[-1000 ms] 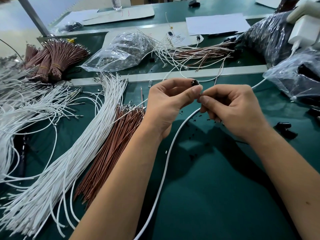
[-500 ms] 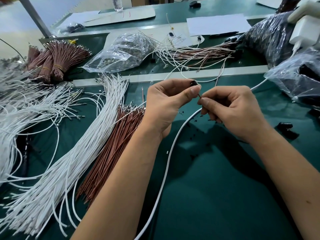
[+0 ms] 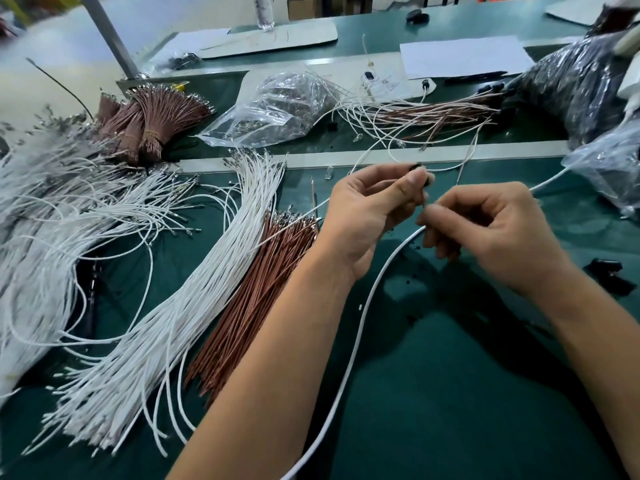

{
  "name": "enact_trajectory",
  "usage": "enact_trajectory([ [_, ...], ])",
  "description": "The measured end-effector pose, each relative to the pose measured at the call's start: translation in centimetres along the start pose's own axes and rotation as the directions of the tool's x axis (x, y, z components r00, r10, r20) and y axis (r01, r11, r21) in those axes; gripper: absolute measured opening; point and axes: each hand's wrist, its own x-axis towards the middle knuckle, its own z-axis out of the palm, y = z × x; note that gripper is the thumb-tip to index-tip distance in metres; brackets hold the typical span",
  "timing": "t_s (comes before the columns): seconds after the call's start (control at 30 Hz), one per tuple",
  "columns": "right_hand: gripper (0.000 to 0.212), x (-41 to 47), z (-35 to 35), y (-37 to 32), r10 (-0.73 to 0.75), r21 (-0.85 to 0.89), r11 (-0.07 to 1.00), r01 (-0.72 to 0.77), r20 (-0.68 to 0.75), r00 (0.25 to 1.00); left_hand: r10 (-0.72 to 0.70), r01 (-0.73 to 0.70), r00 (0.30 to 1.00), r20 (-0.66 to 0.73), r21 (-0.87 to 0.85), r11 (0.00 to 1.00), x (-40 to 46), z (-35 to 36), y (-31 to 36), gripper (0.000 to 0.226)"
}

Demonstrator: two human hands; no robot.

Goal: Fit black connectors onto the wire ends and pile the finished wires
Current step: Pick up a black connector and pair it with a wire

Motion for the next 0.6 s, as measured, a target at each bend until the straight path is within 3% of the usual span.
enact_trajectory([
  [0.1, 0.038, 1.4, 0.9, -0.9, 0.046, 0.069, 0.997, -0.038, -0.117, 0.992, -0.013, 0.009, 0.999, -0.039, -0.089, 0.996, 0.2, -1.4, 1.5, 0.005],
  [0.2, 0.040, 4.8, 3.2, -1.4, 0.156, 0.069, 0.987, -0.145, -0.205, 0.966, 0.040, -0.083, 0.972, -0.231, -0.179, 0.980, 0.6, -3.7, 3.2, 0.010],
  [0.3, 0.032, 9.1, 6.9, -2.0, 0.293, -0.006, 0.956, -0.294, -0.059, 0.954, 0.106, -0.231, 0.902, -0.418, -0.260, 0.938, 0.8, -6.1, 4.5, 0.018],
  [0.4, 0.022, 13.0, 11.3, -2.5, 0.452, -0.036, 0.892, -0.451, 0.086, 0.888, 0.138, -0.382, 0.833, -0.536, -0.376, 0.844, 0.6, -8.1, 5.7, 0.021],
  [0.6, 0.012, 16.8, 17.8, -2.2, 0.539, -0.219, 0.824, -0.522, 0.019, 0.842, 0.122, -0.441, 0.788, -0.603, -0.416, 0.795, 0.3, -9.4, 6.3, 0.026],
])
